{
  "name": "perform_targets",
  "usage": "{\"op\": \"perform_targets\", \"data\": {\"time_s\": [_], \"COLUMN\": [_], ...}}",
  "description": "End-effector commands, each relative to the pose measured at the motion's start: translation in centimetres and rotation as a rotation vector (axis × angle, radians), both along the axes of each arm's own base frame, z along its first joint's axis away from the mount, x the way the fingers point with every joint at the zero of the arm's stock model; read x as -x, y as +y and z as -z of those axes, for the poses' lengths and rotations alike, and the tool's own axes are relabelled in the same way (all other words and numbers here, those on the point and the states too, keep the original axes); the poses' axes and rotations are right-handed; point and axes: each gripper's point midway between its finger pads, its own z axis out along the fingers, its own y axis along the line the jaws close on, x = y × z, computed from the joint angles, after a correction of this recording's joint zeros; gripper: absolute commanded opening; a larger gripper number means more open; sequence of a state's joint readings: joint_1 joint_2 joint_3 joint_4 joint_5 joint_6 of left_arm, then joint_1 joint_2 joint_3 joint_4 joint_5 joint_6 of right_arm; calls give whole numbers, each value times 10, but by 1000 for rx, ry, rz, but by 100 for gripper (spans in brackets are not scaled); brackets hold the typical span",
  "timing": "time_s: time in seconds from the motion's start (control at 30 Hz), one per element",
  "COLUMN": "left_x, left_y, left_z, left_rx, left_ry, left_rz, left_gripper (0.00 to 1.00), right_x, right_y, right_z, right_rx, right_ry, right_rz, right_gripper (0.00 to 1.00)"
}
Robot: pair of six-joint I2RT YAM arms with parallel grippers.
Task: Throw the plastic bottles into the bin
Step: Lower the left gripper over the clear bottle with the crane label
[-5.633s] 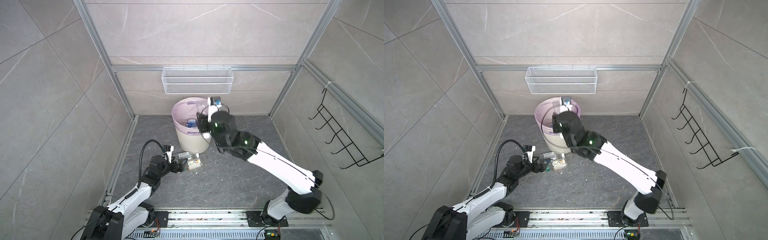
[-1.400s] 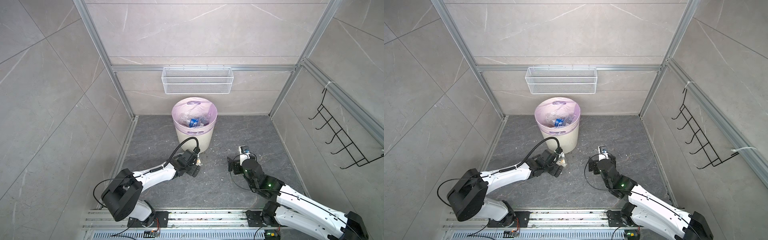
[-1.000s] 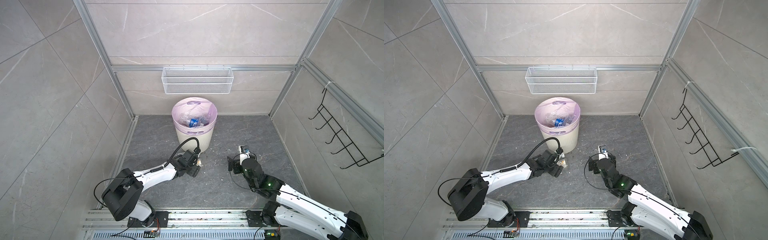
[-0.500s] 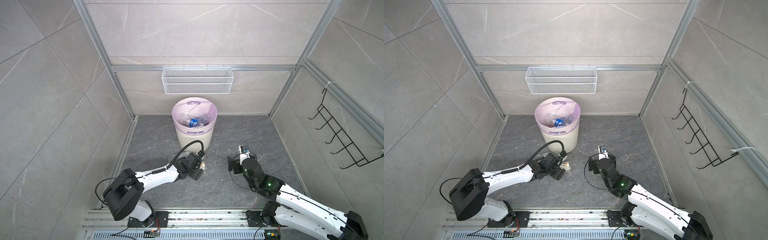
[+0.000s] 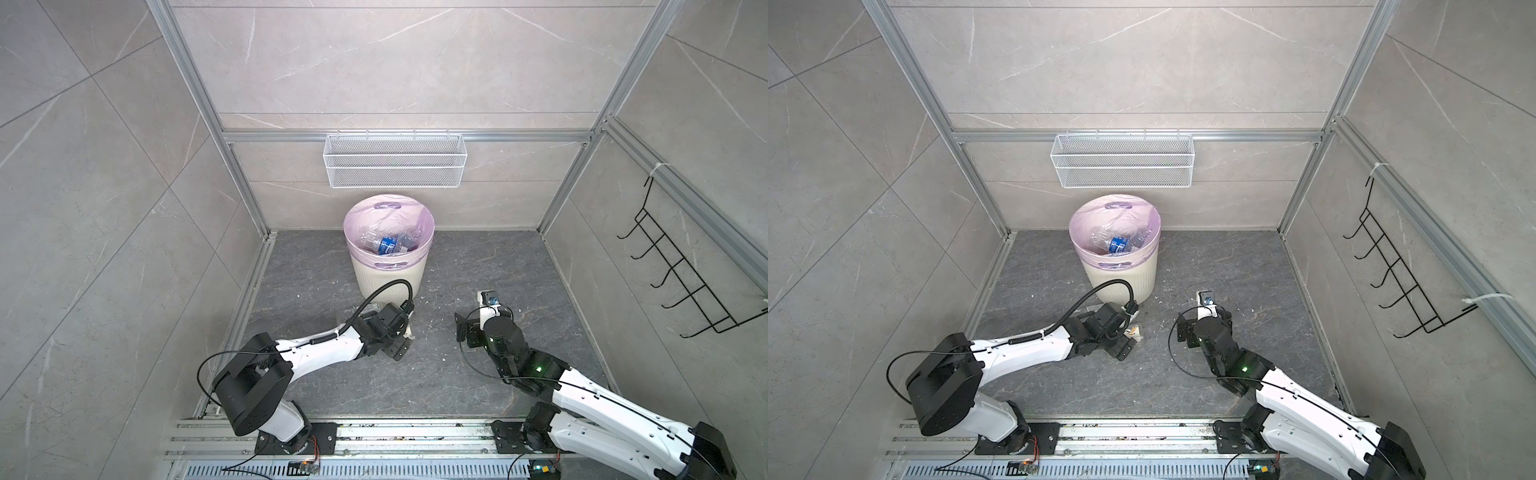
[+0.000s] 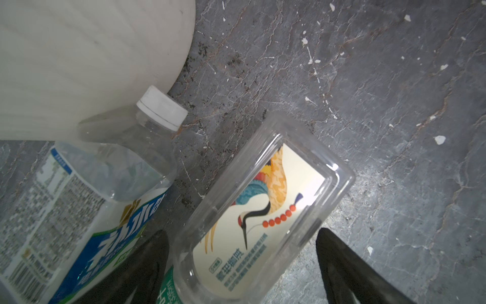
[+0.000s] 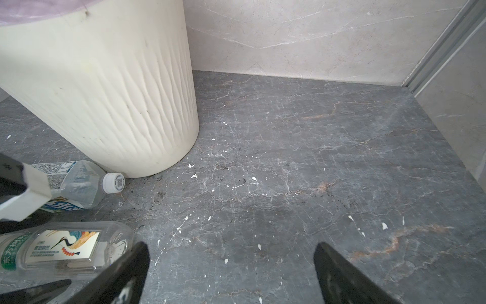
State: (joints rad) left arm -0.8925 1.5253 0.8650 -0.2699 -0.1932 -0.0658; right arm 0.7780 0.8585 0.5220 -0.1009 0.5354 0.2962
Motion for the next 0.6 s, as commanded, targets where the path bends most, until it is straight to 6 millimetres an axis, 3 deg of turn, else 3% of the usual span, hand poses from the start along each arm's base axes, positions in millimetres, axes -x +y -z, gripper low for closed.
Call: {"op": "perform_targets", "data": {"time_s": [0.0, 0.23, 0.57], "left_x": [-7, -7, -1], "left_y": [-5, -6, -6], "left_z": [-5, 0, -4], "left_rx": [-23, -41, -17], "left_ry": [-25, -11, 20], "left_rz": [26, 29, 16], "left_gripper": [91, 90, 79], "right_x": [-2, -2, -2], "right_y": [-3, -4, -3], "right_z": [-10, -11, -11], "right_rx": [-23, -26, -29], "right_ry": [-12, -14, -14], "right_rz": [29, 28, 25], "right_gripper": [100, 100, 99]}}
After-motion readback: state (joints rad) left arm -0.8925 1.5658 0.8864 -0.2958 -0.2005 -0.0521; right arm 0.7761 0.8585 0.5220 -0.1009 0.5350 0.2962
